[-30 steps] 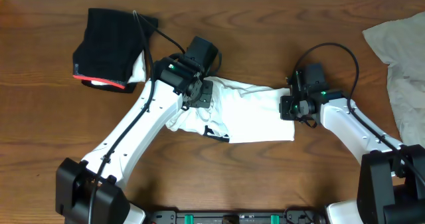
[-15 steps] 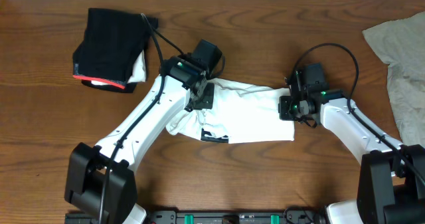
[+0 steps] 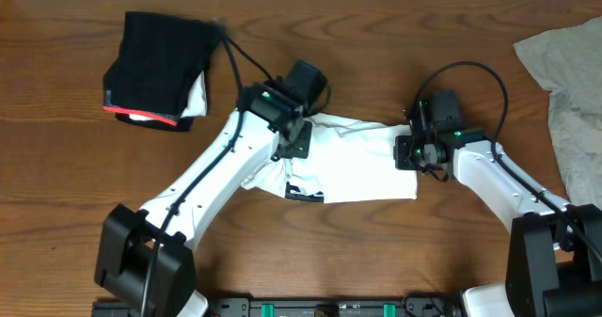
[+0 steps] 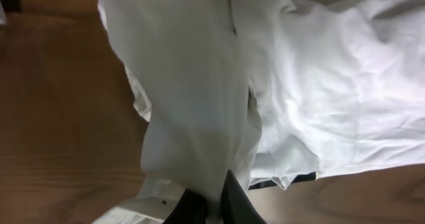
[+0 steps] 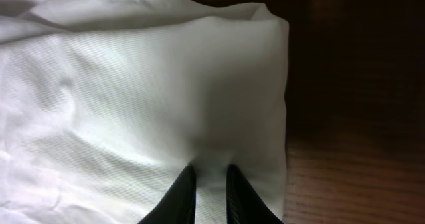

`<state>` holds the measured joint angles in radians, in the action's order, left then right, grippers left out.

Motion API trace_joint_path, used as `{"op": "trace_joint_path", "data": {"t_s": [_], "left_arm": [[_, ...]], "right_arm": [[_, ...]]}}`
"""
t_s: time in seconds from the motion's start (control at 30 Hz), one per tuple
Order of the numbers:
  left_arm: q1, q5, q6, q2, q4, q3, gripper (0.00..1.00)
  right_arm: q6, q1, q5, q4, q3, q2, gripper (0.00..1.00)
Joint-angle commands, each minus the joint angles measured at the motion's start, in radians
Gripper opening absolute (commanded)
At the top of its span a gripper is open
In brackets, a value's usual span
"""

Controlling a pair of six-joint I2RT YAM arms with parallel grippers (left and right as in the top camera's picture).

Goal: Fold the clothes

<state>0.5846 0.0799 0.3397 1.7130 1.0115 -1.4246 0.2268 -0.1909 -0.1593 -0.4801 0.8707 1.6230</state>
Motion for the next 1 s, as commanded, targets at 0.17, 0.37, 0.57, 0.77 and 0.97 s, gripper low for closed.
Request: {"op": "trace_joint_path", "data": {"t_s": [0.17,0.37,0.57,0.77,0.97], "left_arm": [[0.048,0.053,-0.010,-0.002,0.006,-0.060,0.06],[0.063,0.052,-0.009,-0.002,0.017,-0.103,0.06],[0.110,0.052,-0.007,-0.002,0.002,-0.119,0.06],[0.152,0.052,0.013,0.002,-0.026,-0.119,0.06],[0.192,0.051,0.036,0.019,-0.078,-0.119,0.06]], "right_arm": [[-0.003,0.008,0.030,0.095,-0.096,0.000,0.14],[0.032,0.008,0.027,0.168,-0.153,0.000,0.11],[0.035,0.008,0.020,0.167,-0.154,0.000,0.11],[0.039,0.008,-0.011,0.170,-0.154,0.000,0.11],[0.042,0.008,-0.014,0.170,-0.154,0.000,0.11]]}}
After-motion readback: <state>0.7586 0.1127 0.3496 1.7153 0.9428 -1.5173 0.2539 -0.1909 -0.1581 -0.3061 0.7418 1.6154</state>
